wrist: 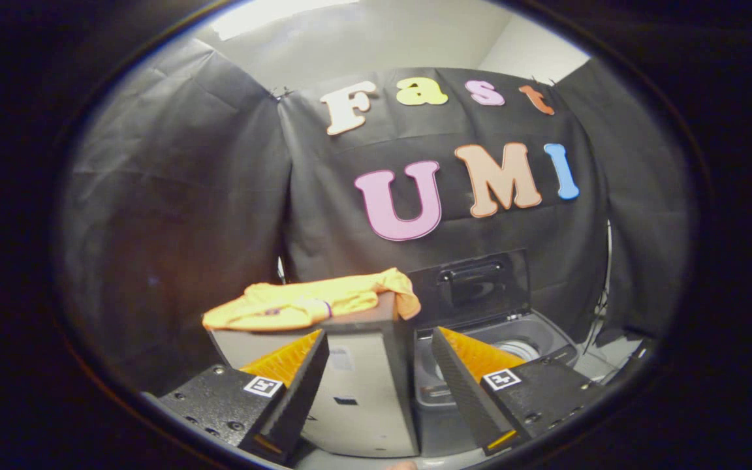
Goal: Put the clothes into the washing machine and then close the washing machine lid.
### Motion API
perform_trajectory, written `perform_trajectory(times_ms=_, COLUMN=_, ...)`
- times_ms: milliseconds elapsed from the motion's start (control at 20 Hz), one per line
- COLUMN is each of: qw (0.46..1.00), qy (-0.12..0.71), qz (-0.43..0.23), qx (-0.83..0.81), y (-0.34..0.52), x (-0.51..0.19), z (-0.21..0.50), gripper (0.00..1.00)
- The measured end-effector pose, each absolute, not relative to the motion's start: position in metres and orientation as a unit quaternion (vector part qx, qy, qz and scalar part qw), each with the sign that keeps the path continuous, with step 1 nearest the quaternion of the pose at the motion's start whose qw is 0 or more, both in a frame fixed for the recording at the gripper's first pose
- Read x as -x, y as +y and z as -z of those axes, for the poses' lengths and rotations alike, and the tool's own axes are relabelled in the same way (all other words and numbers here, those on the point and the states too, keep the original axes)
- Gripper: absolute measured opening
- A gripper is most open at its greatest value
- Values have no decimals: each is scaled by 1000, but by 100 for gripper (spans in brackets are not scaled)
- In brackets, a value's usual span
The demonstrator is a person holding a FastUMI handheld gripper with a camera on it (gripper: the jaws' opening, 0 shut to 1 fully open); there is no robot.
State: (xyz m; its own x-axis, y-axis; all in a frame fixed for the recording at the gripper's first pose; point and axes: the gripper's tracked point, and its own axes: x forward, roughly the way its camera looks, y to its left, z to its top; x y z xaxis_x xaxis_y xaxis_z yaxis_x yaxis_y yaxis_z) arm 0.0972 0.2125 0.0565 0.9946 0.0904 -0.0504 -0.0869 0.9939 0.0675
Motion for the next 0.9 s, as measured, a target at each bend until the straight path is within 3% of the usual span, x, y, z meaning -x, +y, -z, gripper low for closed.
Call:
perform_trajectory(times_ms=450, qw=985, qy=132, qz=-91, qx=56, y=343, x=-235, z=-66, gripper=96)
perform_trajectory(times_ms=900, qw=957, qy=245, qz=-48, qx=150, y=377, x=-312, z=-14, gripper=97)
